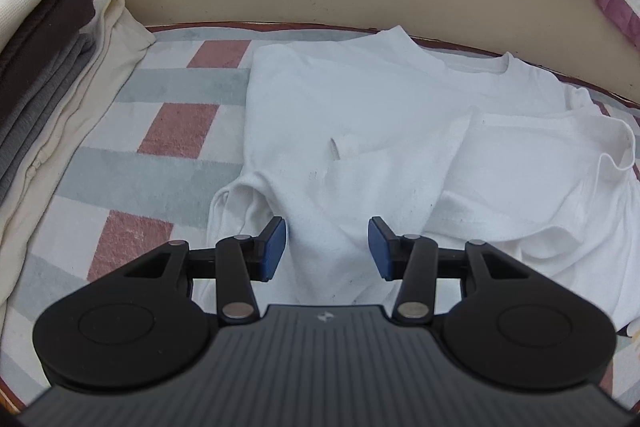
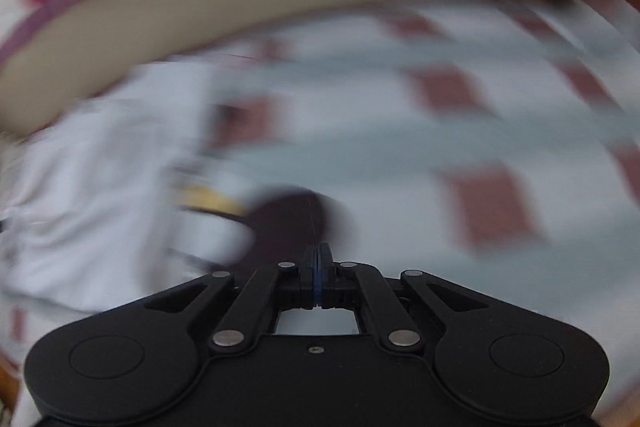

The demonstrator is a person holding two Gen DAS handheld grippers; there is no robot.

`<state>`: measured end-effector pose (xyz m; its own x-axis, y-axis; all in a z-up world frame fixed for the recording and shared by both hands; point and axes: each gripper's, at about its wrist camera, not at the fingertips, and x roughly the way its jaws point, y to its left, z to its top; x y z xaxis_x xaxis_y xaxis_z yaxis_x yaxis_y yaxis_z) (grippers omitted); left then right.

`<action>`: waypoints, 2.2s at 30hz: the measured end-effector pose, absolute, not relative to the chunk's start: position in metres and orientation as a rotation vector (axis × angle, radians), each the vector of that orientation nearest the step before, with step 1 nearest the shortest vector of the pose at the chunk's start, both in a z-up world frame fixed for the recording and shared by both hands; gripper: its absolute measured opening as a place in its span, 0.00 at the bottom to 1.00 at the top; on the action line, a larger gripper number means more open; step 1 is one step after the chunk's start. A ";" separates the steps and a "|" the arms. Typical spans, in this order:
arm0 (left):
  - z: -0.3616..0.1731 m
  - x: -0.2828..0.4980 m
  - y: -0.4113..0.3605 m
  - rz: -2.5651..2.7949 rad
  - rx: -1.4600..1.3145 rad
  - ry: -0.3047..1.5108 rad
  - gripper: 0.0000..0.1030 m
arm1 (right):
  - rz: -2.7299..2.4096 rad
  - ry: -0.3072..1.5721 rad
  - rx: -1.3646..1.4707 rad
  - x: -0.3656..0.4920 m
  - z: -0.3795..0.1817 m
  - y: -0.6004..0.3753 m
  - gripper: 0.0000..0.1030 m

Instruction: Fold clothes

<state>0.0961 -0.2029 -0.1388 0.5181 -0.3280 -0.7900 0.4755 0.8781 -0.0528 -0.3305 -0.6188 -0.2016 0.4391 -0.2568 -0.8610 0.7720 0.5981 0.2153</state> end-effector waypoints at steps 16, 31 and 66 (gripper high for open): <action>-0.127 0.095 -0.200 -0.486 0.219 0.857 0.49 | -0.804 0.677 0.682 -0.327 -0.157 -0.631 0.63; -0.119 0.093 -0.186 -0.555 0.297 0.816 0.53 | -0.777 0.683 0.406 -0.148 -0.144 -0.628 0.63; -0.157 0.096 -0.224 -0.606 0.401 0.971 0.15 | -0.292 0.628 0.069 -0.102 -0.191 -0.554 0.62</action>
<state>0.0958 -0.2243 -0.1572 0.4212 -0.2957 -0.8574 0.6395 0.7672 0.0496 -0.1022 -0.5544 -0.1905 0.7699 -0.2482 -0.5879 0.2896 0.9568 -0.0248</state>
